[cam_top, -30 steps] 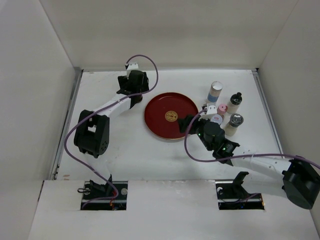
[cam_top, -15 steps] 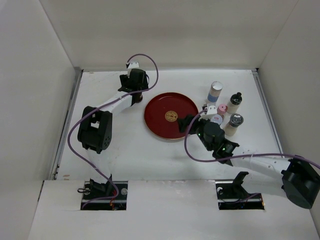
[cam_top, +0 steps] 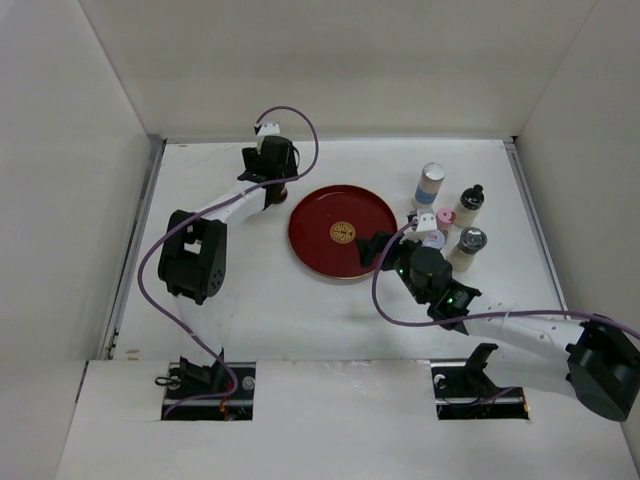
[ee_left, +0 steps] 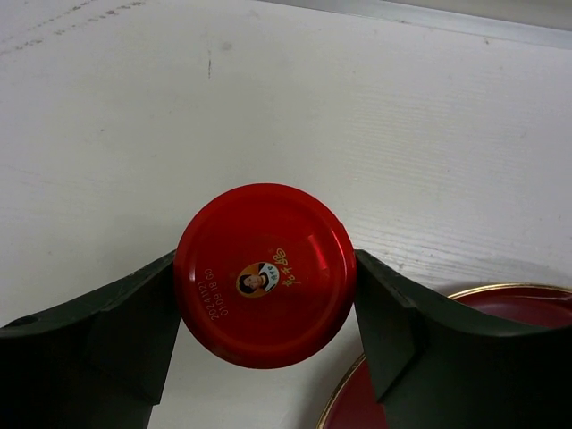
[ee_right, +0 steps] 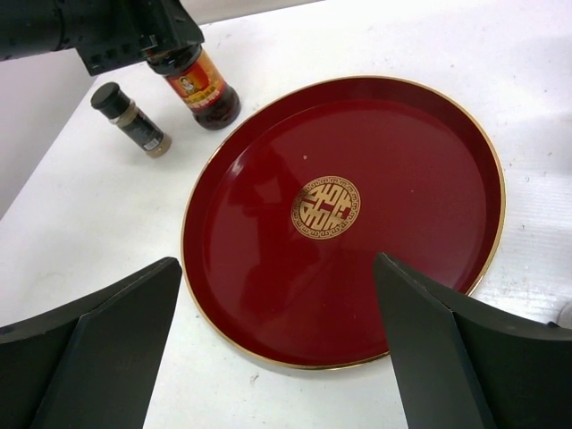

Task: Organize the condiment bottles

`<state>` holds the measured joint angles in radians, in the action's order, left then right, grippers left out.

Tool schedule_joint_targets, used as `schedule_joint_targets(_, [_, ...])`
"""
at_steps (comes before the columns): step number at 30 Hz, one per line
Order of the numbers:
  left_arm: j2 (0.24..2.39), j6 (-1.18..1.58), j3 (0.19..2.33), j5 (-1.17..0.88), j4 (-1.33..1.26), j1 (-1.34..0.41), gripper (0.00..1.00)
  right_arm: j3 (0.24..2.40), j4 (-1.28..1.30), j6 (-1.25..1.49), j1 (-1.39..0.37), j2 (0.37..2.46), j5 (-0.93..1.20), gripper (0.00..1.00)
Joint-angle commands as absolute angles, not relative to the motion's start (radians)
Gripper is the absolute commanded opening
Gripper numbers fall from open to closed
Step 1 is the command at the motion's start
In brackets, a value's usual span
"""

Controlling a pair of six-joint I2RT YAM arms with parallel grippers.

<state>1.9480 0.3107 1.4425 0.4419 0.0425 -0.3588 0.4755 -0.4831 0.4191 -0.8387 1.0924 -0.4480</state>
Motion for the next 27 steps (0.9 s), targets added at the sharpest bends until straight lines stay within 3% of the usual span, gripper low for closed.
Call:
schedule_joint_targets(1, [1.954, 0.321, 1.477, 0.425, 0.037, -0.366, 0.73, 0.472, -0.540, 0.430, -0.835, 1.072, -0.439, 0.95])
schedule_joint_targets(5, [1.967, 0.324, 1.482, 0.426, 0.035, -0.367, 0.71, 0.472, -0.540, 0.431, -0.835, 1.069, -0.439, 0.95])
schedule_joint_targets(9, [1.957, 0.324, 1.485, 0.426, 0.020, -0.366, 0.44, 0.469, -0.541, 0.434, -0.834, 1.065, -0.439, 0.95])
schedule_joint_targets(11, [1.930, 0.324, 1.485, 0.440, 0.008, -0.366, 0.37, 0.469, -0.541, 0.434, -0.832, 1.066, -0.439, 0.95])
schedule_joint_targets(27, [1.660, 0.288, 1.436, 0.446, -0.089, -0.473, 0.34, 0.446, -0.543, 0.451, -0.803, 1.026, -0.457, 0.95])
